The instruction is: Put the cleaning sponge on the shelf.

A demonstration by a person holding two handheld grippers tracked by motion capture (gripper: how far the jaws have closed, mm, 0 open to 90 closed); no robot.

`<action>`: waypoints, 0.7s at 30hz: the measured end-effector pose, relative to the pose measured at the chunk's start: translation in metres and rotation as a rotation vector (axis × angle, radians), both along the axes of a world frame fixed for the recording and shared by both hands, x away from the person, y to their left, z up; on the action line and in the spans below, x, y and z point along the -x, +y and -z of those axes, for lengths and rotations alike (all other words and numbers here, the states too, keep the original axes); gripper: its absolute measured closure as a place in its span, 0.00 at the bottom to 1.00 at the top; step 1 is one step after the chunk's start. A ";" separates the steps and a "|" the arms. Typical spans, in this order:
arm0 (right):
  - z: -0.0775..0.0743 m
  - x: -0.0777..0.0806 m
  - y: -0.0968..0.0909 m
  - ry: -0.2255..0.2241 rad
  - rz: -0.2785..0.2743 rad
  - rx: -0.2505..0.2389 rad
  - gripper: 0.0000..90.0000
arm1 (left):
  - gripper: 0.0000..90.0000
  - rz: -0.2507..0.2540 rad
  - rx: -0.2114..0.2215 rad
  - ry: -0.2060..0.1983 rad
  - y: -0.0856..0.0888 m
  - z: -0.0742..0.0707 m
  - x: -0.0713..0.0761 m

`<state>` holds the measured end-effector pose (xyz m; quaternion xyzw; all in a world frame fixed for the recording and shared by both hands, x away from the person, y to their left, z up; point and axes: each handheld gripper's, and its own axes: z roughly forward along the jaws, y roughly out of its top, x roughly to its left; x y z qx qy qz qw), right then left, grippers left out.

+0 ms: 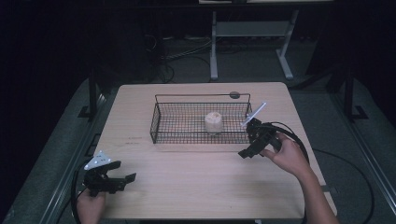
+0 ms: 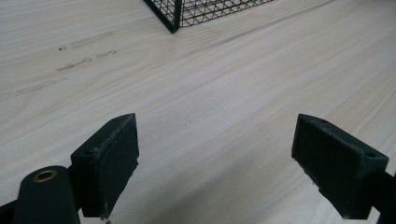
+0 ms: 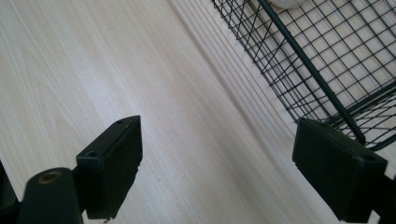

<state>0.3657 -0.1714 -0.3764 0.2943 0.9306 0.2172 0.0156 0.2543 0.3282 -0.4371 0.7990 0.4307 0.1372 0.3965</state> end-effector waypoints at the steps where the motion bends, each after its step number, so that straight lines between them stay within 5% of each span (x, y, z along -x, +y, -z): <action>1: 0.000 0.000 0.000 0.000 0.000 0.000 0.17 | 0.15 0.000 -0.001 0.001 0.000 0.000 0.000; 21: 0.022 0.018 -0.017 0.024 0.015 -0.009 0.17 | 0.15 0.000 -0.002 0.000 -0.001 0.000 0.000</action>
